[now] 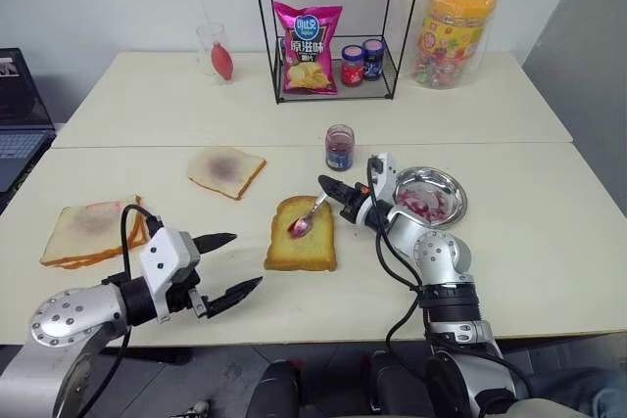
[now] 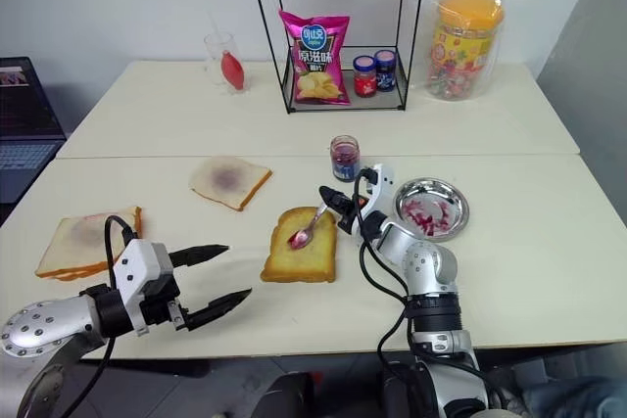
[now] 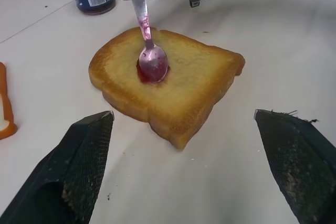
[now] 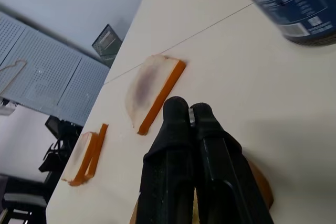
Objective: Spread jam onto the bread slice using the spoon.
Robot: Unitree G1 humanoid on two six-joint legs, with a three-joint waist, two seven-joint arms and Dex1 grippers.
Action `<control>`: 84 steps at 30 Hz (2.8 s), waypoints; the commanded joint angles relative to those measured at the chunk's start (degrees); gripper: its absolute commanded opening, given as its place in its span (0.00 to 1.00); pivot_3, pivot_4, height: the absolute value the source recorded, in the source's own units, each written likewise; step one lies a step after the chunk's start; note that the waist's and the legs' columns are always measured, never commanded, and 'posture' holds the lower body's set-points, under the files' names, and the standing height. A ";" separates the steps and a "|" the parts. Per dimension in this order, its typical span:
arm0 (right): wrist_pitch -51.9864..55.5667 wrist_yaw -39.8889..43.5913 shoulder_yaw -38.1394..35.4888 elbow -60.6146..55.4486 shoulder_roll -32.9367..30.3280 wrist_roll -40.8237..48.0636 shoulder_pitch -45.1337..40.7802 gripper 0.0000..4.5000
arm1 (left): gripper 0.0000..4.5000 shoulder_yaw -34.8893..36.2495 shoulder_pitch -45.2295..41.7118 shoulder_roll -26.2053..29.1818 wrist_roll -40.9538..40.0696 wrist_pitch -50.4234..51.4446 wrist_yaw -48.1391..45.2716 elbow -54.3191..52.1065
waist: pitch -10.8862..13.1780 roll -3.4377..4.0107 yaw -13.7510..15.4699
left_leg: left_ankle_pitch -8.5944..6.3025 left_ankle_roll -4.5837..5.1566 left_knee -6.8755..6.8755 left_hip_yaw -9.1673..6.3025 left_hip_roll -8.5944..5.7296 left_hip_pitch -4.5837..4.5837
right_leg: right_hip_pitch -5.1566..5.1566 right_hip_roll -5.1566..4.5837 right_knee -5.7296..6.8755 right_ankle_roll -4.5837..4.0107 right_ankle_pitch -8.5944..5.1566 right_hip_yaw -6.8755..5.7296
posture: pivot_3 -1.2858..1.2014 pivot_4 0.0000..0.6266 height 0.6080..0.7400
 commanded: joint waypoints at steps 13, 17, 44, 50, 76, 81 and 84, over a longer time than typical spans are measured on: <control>2.90 -9.31 -4.04 -3.85 3.89 6.88 -6.64 0.00 | 1.00 0.34 -4.25 -0.18 -1.09 0.93 3.94 -0.91 | 0.01 0.02 -0.10 | -0.01 0.01 -0.09 -0.01 0.05 -0.05 | -0.07 0.02 0.00 -0.04 -0.03 -0.04 | 0.52 0.24 1.00; 2.41 -11.13 -2.47 -1.50 6.22 6.80 -5.33 0.00 | 1.00 0.41 -3.18 0.53 -1.49 1.10 2.64 -1.28 | 0.01 0.02 -0.16 | -0.01 0.01 -0.08 0.00 0.05 -0.03 | -0.07 0.04 0.00 -0.04 -0.02 -0.03 | 0.52 0.24 1.00; 2.04 -10.20 6.04 -1.19 2.84 11.24 -2.45 0.00 | 1.00 -1.29 -1.39 0.40 0.64 -1.38 -0.15 -0.24 | 0.02 0.03 -0.19 | -0.01 0.01 -0.09 0.02 0.51 -0.04 | -0.12 0.46 -0.02 -0.19 0.00 -0.09 | 0.52 0.24 1.00; 10.53 -11.74 4.85 -8.08 -0.36 15.12 1.37 0.00 | 1.00 -1.48 -0.91 0.32 0.83 -1.47 -0.09 -0.53 | 0.02 0.04 -0.15 | -0.02 0.00 -0.13 0.03 0.57 -0.04 | -0.14 0.51 -0.02 -0.27 -0.03 -0.09 | 0.52 0.24 1.00; 3.48 -12.81 1.21 0.52 1.75 12.89 -2.74 0.00 | 1.00 -0.50 -1.60 0.74 0.91 -2.32 -0.42 0.69 | 0.02 0.04 -0.23 | -0.02 0.01 -0.13 0.10 0.64 -0.03 | -0.20 0.61 -0.02 -0.36 0.02 -0.05 | 0.52 0.24 1.00; 6.62 -12.89 -0.49 -4.14 -2.76 14.29 -2.68 0.00 | 1.00 -0.69 -2.45 0.31 0.93 -2.40 0.21 1.17 | 0.03 0.05 -0.20 | -0.02 0.01 -0.13 0.09 0.64 -0.03 | -0.20 0.61 -0.02 -0.37 0.03 -0.05 | 0.52 0.24 1.00; 7.86 -12.73 -1.09 -6.54 -4.15 14.85 -3.49 0.00 | 1.00 -0.84 -3.30 -0.08 0.70 -2.10 0.74 1.51 | 0.03 0.05 -0.08 | -0.02 0.01 -0.13 0.09 0.63 -0.05 | -0.20 0.61 -0.02 -0.37 0.02 -0.05 | 0.52 0.24 1.00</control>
